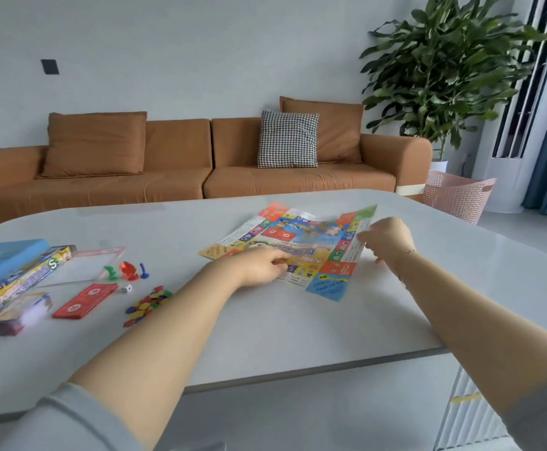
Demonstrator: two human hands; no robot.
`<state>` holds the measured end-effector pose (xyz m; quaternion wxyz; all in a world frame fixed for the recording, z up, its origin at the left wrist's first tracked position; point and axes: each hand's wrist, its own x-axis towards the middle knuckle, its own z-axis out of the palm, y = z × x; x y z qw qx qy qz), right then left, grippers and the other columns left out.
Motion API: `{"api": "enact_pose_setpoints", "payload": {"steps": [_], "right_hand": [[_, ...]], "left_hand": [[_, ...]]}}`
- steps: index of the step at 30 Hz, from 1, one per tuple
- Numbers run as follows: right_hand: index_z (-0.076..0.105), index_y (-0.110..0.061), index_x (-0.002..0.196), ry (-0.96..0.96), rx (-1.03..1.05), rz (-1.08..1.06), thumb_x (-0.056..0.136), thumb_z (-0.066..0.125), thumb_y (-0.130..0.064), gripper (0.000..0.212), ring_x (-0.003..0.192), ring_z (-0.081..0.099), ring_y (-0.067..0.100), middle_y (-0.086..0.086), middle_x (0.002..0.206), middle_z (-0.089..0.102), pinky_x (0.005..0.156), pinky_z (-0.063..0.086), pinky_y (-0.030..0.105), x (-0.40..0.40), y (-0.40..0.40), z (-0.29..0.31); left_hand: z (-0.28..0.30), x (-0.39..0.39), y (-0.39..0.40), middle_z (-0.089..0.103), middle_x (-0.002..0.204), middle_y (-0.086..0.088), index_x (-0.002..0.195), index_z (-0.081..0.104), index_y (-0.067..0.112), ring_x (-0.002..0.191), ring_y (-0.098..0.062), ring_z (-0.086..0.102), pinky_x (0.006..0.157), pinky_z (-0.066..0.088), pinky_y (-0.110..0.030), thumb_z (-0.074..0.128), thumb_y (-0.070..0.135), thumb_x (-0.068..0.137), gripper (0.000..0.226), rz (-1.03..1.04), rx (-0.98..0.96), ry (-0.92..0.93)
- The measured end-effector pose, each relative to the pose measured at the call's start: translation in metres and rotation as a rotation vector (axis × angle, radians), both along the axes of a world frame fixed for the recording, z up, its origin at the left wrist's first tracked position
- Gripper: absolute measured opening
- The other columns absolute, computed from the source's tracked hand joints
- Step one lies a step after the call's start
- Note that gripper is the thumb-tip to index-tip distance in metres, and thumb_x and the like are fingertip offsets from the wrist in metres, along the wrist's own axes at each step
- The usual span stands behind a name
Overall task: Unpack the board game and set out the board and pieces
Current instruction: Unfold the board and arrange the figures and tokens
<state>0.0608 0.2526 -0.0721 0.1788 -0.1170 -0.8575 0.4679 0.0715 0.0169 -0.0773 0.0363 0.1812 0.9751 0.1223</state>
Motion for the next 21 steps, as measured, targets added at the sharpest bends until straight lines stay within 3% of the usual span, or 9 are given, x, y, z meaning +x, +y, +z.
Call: {"api": "enact_pose_setpoints", "payload": {"steps": [2,4,6,7,9,12,15,19,21], "right_hand": [[0.059,-0.005,0.104,-0.007,0.319,-0.049,0.079,0.063,-0.011,0.025,0.094,0.059,0.033,0.015,0.106,0.059,0.078,0.05,0.038,-0.003,0.001,-0.001],[0.061,-0.007,0.113,-0.008,0.496,0.02,0.08,0.063,-0.015,0.034,0.105,0.057,0.033,0.014,0.118,0.056,0.082,0.048,0.033,-0.004,-0.004,0.005],[0.066,-0.009,0.086,-0.102,0.636,0.146,0.082,0.063,-0.027,0.019,0.088,0.058,0.028,0.011,0.098,0.061,0.067,0.045,0.026,-0.004,-0.016,0.012],[0.06,-0.011,0.071,-0.166,0.687,0.198,0.082,0.062,-0.035,0.026,0.078,0.056,0.025,0.008,0.084,0.059,0.058,0.04,0.024,-0.003,-0.022,0.013],[0.057,-0.012,0.069,-0.261,0.774,0.262,0.081,0.062,-0.041,0.031,0.077,0.057,0.023,0.004,0.076,0.058,0.057,0.04,0.024,-0.003,-0.026,0.011],[0.065,-0.01,0.103,-0.232,0.783,0.209,0.083,0.061,-0.024,0.025,0.097,0.06,0.026,0.006,0.101,0.065,0.078,0.047,0.027,-0.002,-0.016,0.009],[0.062,-0.014,0.113,-0.145,0.818,0.082,0.079,0.051,-0.003,0.037,0.105,0.057,0.028,0.006,0.115,0.06,0.083,0.042,0.029,0.002,-0.012,0.01],[0.063,-0.011,0.086,-0.103,0.781,0.128,0.081,0.048,-0.005,0.017,0.088,0.059,0.031,0.009,0.092,0.061,0.067,0.044,0.027,-0.002,-0.025,0.014],[0.05,-0.013,0.067,-0.168,0.81,0.214,0.082,0.049,-0.014,0.015,0.074,0.055,0.028,0.005,0.074,0.054,0.058,0.042,0.025,-0.001,-0.034,0.016]], "left_hand": [[-0.002,-0.002,0.005,0.034,0.149,-0.007,0.141,0.039,0.033,0.14,-0.029,0.024,0.115,0.022,-0.036,0.036,0.038,0.099,0.042,0.048,-0.108,0.067],[0.0,0.001,0.015,0.038,0.144,-0.01,0.137,0.045,0.034,0.136,-0.034,0.026,0.112,0.026,-0.04,0.033,0.038,0.099,0.04,0.055,-0.134,0.071],[0.006,0.005,0.024,0.051,0.134,-0.01,0.129,0.054,0.021,0.128,-0.031,0.043,0.101,0.037,-0.034,0.034,0.026,0.101,0.036,0.022,0.131,0.005],[0.01,0.007,0.025,0.055,0.131,-0.008,0.129,0.055,0.017,0.123,-0.027,0.05,0.095,0.041,-0.031,0.035,0.021,0.101,0.035,0.022,0.318,-0.049],[0.02,0.007,0.017,0.059,0.128,-0.006,0.13,0.055,0.016,0.116,-0.023,0.057,0.087,0.044,-0.027,0.037,0.015,0.1,0.036,0.055,0.492,-0.025],[0.018,-0.004,-0.011,0.055,0.133,-0.002,0.124,0.06,0.02,0.122,-0.021,0.051,0.1,0.039,-0.029,0.037,0.013,0.097,0.036,0.149,0.264,0.161],[0.004,-0.011,-0.033,0.049,0.14,0.001,0.124,0.059,0.028,0.129,-0.021,0.043,0.108,0.034,-0.035,0.036,0.02,0.098,0.036,0.194,0.048,0.075],[0.011,-0.005,-0.022,0.048,0.133,-0.001,0.121,0.058,0.041,0.127,-0.021,0.043,0.103,0.033,-0.027,0.035,0.022,0.097,0.039,0.184,-0.079,0.109],[0.018,0.001,-0.006,0.061,0.112,-0.004,0.12,0.063,0.029,0.098,-0.019,0.059,0.074,0.042,-0.012,0.038,0.011,0.096,0.039,0.088,0.154,0.008]]}}
